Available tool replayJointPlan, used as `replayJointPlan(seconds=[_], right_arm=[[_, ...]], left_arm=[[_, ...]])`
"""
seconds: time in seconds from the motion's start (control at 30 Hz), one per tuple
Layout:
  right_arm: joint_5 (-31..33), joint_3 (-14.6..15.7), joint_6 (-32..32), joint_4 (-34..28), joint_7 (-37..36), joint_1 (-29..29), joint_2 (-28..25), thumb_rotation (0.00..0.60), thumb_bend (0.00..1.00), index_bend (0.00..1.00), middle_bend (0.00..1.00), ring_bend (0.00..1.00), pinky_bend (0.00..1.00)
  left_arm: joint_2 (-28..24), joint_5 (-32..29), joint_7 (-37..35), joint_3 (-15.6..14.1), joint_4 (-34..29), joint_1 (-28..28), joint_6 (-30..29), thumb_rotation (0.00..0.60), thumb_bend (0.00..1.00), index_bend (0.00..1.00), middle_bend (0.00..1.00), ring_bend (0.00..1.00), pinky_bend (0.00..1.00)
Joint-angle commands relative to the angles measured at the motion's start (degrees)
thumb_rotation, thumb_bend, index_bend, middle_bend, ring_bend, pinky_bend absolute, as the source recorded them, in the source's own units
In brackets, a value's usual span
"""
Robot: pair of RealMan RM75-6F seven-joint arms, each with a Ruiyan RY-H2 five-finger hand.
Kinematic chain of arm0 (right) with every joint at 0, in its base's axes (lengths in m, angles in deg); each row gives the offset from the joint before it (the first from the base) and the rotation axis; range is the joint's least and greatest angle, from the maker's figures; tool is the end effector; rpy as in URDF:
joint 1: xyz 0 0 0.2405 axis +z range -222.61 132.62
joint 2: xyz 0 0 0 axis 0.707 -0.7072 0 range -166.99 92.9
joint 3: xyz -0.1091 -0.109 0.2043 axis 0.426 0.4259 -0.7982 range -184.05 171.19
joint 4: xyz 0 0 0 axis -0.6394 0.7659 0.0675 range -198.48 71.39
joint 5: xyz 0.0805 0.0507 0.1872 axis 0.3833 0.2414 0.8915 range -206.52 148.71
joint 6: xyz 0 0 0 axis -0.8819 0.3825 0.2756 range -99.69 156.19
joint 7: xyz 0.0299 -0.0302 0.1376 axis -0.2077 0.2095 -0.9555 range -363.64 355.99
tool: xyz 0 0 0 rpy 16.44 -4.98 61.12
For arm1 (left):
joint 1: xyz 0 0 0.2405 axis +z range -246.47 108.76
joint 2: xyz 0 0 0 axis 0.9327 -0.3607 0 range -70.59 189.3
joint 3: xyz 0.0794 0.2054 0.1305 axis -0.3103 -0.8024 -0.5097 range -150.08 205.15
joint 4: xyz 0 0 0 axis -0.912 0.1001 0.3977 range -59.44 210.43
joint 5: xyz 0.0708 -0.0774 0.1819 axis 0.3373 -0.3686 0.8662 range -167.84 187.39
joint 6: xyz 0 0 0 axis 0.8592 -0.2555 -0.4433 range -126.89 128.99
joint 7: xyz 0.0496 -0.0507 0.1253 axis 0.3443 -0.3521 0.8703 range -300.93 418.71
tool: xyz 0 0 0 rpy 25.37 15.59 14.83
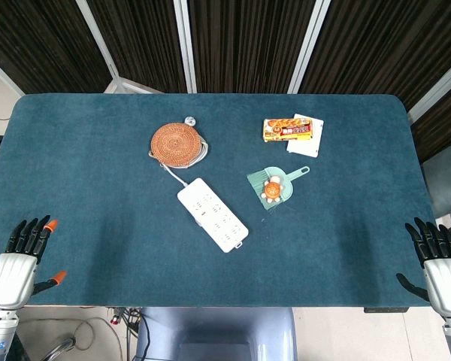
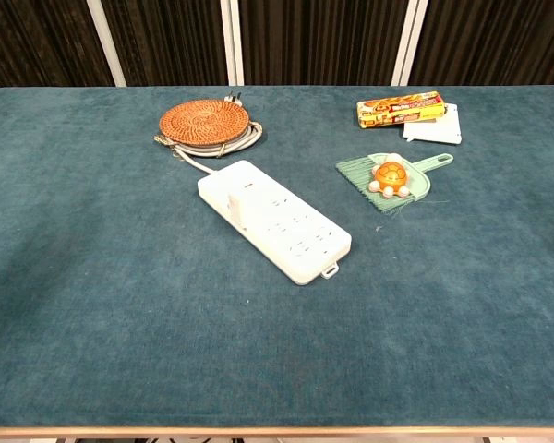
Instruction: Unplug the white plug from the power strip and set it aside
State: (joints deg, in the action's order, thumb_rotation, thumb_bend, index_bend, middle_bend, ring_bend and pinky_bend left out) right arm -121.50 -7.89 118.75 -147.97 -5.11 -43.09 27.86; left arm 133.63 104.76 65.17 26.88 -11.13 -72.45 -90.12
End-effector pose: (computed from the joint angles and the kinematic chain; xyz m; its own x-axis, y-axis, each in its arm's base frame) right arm -0.3260 -0.1600 0.1696 0.4888 0.0493 0.8710 -0.8680 -0.0724 0.4913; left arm -0.2933 0.1598 0.1086 0.4245 -0.0453 0.9043 0.8932 -0.1424 -0.4265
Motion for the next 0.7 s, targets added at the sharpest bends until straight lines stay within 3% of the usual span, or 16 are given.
replayJointPlan(seconds=[0.03, 0.4, 0.7], right_arm=[[0.0, 0.0, 0.0, 0.0, 0.1, 0.0, 0.0, 0.600, 0.24, 0.00, 0.00, 0.00, 0.00], [-1.3, 0.4, -0.1, -0.4, 0.4, 0.4, 0.1, 0.600, 0.24, 0.00, 0.00, 0.00, 0.00], [-8.4, 1.2, -0.3, -1.0, 0.0, 3.5, 0.6, 0.600, 0.24, 0.00, 0.00, 0.00, 0.00]], left_arm=[[0.0, 0.0, 0.0, 0.0, 0.0, 0.0, 0.0, 0.600, 0.00, 0.00, 0.00, 0.00, 0.00], [0.2, 0.5, 0.3, -0.3, -0.3, -0.2, 0.3, 0.600, 0.00, 0.00, 0.00, 0.00, 0.00], [0.7, 1.2, 3.3, 0.0, -2.1, -1.3, 1.6, 0.600, 0.00, 0.00, 0.00, 0.00, 0.00]])
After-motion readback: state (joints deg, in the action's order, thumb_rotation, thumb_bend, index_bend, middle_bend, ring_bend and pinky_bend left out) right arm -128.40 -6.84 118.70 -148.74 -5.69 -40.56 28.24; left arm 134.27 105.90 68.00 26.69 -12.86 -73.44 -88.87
